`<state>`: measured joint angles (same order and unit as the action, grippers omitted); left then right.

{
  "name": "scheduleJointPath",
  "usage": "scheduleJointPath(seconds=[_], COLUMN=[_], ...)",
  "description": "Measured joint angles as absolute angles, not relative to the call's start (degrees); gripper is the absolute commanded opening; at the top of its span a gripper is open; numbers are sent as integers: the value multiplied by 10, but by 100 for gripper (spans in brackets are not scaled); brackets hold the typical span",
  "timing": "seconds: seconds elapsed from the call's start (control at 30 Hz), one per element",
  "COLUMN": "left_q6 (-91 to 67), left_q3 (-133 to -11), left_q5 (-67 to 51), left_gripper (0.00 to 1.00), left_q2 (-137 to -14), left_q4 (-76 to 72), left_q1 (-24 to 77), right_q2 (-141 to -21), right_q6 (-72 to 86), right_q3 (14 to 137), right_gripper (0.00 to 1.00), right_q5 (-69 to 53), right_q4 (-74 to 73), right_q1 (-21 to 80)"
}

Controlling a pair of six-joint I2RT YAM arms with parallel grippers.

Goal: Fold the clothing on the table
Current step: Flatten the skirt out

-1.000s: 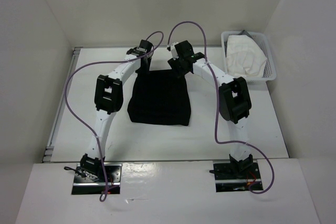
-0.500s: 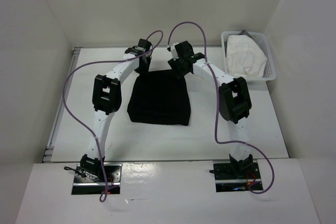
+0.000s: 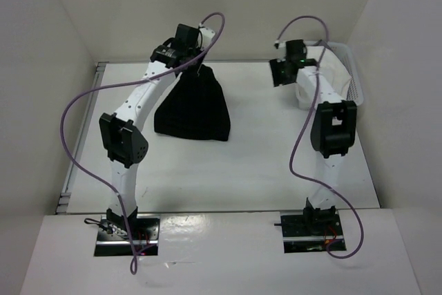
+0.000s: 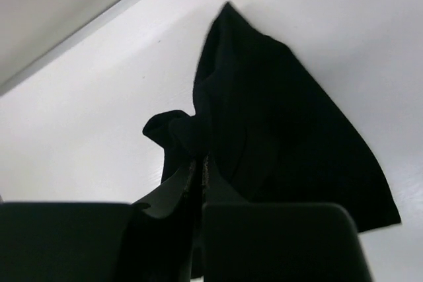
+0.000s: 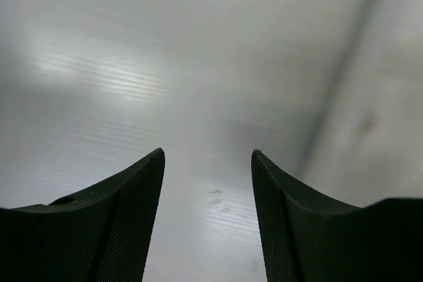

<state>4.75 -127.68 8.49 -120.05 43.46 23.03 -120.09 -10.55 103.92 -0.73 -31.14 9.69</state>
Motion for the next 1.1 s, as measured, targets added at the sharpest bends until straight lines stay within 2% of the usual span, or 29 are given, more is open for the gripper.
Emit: scheduleJointPath(seconds=[0.2,0.47,0.63,0.7,0.83,1.1], left_q6=[94,136,152,153,152,147], left_q3=[-1306,-1517,-1531,-1494,-1343,-900], left_q5=[23,-76,-104,-104,-103,-69], left_gripper=[0,0,0,0,0,0], left_q2=[-1191,-1157,-1093,-1068,-1026,-992], left_q4=[482,577,592,589,562,422], left_q1=[288,361,367,367,365,328], right_q2=[-1113,-1034,-1033,-1032,-1022,-985], right_q6=[-86,-84,-83,-84,-84,-86], right_q3=[999,937,908,900,887,869], right_gripper=[60,60,60,60,60,60], right_q5=[-37,-78,-96,-103,-116,-138], right_q4=[-301,-286,-282,-282,-281,-276], right_q1=[-31,-18,-15,-15,-15,-13])
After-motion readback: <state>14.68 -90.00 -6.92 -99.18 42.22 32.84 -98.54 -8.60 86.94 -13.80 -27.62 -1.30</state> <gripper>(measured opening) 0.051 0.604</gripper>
